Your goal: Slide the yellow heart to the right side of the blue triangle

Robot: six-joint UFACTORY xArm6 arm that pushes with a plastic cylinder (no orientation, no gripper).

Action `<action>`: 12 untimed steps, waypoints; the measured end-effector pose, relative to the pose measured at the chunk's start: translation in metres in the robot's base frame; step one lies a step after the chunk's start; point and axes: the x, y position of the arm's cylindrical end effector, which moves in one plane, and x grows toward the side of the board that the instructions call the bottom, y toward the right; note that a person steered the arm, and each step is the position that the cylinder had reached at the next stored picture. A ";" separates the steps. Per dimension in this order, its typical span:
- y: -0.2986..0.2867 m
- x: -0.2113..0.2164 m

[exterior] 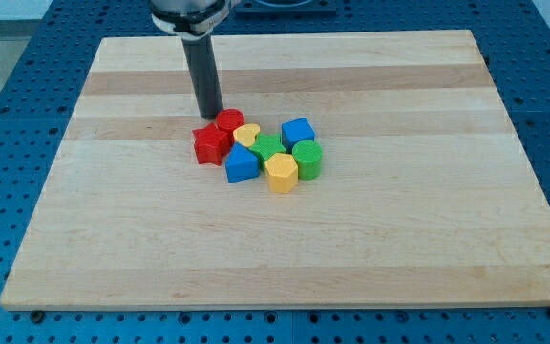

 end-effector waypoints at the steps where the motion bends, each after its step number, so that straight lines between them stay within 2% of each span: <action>1: 0.008 -0.061; 2: 0.054 -0.050; 3: 0.059 -0.018; 5: 0.038 0.025; 9: 0.042 0.086; 11: 0.042 0.101; 12: 0.046 0.077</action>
